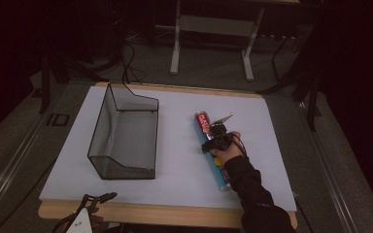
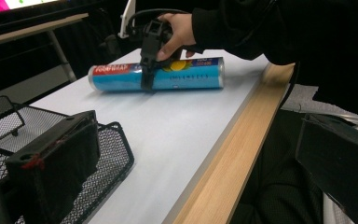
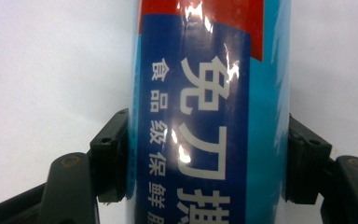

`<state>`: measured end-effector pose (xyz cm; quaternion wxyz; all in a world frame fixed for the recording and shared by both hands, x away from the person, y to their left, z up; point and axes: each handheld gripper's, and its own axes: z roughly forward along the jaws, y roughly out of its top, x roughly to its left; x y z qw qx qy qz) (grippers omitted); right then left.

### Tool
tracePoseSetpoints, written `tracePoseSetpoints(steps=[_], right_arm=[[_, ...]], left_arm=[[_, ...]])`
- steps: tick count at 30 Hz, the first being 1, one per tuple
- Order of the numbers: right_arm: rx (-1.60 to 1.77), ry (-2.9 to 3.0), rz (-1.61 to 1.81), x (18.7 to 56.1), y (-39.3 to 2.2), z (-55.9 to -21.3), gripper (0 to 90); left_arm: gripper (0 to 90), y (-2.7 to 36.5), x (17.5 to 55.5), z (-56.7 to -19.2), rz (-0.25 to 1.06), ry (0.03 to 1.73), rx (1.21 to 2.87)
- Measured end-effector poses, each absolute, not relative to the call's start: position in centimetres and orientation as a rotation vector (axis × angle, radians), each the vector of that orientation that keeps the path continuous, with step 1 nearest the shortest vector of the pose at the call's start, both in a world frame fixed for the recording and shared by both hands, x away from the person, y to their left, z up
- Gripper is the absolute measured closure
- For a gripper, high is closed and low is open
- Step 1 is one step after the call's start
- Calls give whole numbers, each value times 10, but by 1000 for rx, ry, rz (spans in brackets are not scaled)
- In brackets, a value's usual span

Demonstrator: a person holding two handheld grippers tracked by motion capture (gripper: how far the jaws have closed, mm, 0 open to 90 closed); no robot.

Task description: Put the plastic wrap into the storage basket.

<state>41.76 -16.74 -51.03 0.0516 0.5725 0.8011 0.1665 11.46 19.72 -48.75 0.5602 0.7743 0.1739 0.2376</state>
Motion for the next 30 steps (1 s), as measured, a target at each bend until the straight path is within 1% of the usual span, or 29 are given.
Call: tracePoseSetpoints(steps=[15, 23, 30], right_arm=[[1646, 2369, 777, 409, -155, -453, 315], [1606, 2346, 904, 408, -135, -421, 315], [1554, 2352, 939, 409, -111, -399, 315]], left_arm=[[3, 197, 114, -488, 561, 409, 1824], [3, 197, 114, -487, 563, 408, 1823], [3, 197, 114, -487, 563, 406, 1823]])
